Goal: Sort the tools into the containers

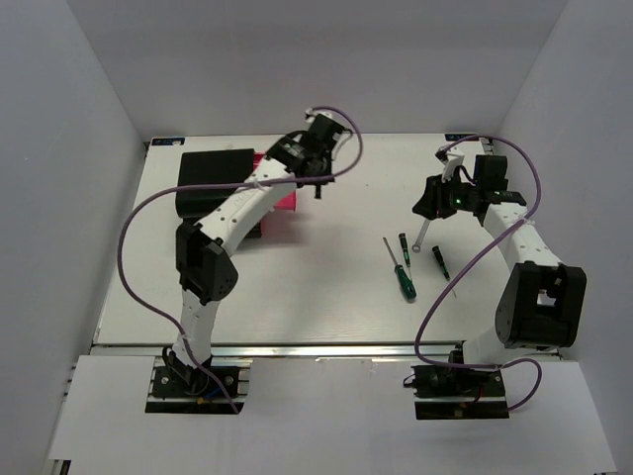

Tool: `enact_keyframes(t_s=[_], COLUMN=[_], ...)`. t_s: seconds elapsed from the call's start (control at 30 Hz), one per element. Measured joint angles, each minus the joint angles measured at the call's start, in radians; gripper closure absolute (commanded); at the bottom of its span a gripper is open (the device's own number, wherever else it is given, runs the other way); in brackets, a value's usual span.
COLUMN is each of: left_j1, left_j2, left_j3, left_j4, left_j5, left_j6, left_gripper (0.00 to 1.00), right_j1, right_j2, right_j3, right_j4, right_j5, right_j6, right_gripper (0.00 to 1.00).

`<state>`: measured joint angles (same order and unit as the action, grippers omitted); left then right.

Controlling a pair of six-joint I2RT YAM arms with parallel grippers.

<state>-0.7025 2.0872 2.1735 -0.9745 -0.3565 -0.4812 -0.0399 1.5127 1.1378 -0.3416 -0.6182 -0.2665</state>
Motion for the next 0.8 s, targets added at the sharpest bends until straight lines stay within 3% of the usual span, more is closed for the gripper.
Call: enact_keyframes(t_s=[0.2,0.33,0.4,0.43,0.53,0.63,0.8], left_j1=[0.173,0.195,0.194,0.194,0.193,0.193,0.193], left_j2=[-0.039,-0.043,-0.051,-0.053,-0.052,-0.053,-0.053], left_j3=[-0.035,-0.064,-0.106,-0.122,-0.155,-0.155,-0.141], left_j4=[0.013,0.025,0.033,0.033,0.029,0.030,0.030], left_j5=[-0.076,-0.108,-0.113,-0.114,-0.116,-0.120,-0.119], left_j6=[0.083,0.119,0.128,0.132,0.141,0.145,0.141], left_gripper=[1.00,0.95,0.85,0.68,0.44,0.34,0.33], right_j1=[0.000,0.000,0.000,0.000,0.000,0.000,0.000], right_j2=[-0.002,-0.002,-0.001,-0.001,0.007,0.044,0.067], right_j3=[-0.016,-0.021,-0.022,-0.022,-0.018,0.006,-0.001], right_j4=[-0.002,-0.003,-0.008,-0.010,-0.028,-0.061,-0.114], right_j5=[-0.016,-0.018,-0.011,-0.005,0.052,0.153,0.324], right_j6=[-0.011,-0.018,-0.025,-0.029,-0.037,-0.057,-0.093], right_gripper=[0.57,0.53,0.43,0.42,0.43,0.46,0.46])
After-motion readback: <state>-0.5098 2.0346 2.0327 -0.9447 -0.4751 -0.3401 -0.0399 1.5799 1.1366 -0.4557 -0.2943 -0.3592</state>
